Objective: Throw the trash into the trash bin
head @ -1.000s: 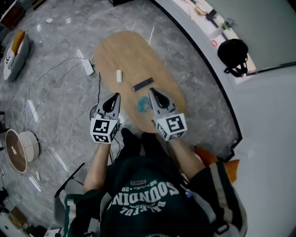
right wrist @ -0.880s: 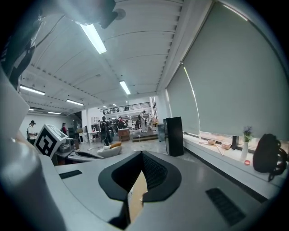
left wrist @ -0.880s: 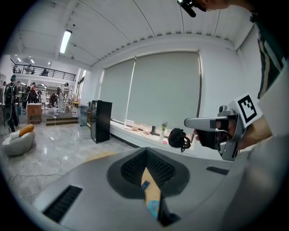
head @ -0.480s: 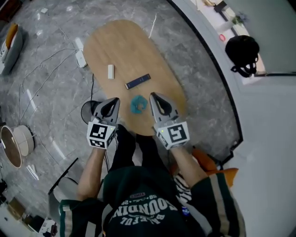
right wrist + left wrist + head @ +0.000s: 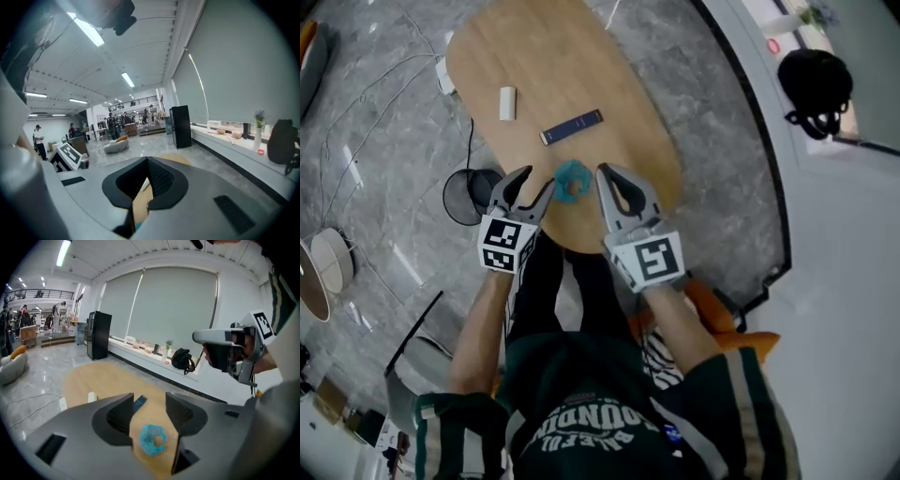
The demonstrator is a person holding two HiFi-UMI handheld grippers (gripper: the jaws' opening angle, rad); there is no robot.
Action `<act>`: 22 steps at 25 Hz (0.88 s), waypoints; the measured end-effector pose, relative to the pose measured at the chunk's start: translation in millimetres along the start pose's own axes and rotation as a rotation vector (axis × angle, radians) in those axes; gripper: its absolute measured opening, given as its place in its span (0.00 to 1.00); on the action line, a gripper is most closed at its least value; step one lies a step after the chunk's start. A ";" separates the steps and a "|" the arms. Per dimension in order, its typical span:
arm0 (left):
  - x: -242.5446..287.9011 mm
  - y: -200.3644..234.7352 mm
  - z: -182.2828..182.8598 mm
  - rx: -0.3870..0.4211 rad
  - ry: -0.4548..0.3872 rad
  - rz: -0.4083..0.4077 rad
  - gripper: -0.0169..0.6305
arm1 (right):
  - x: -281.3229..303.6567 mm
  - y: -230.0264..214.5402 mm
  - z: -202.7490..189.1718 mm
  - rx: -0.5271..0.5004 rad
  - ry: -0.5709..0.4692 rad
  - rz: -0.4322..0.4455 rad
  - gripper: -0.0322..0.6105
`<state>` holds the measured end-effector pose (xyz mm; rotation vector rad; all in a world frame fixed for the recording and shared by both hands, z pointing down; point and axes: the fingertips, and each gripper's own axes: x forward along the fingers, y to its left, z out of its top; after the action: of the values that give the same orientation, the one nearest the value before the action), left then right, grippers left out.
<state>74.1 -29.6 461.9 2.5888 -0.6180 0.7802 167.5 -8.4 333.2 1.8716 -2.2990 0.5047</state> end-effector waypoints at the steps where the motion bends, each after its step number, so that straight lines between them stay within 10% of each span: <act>1: 9.2 -0.7 -12.2 -0.010 0.023 -0.002 0.34 | 0.8 -1.7 -6.9 0.004 0.006 0.001 0.05; 22: 127.3 -7.7 -242.2 -0.083 0.460 -0.026 0.39 | -4.5 -9.8 -120.4 0.078 0.179 -0.014 0.05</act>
<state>70.1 49.3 724.0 2.2235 -0.4608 1.2584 165.3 34.9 446.1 1.7935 -2.1784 0.7376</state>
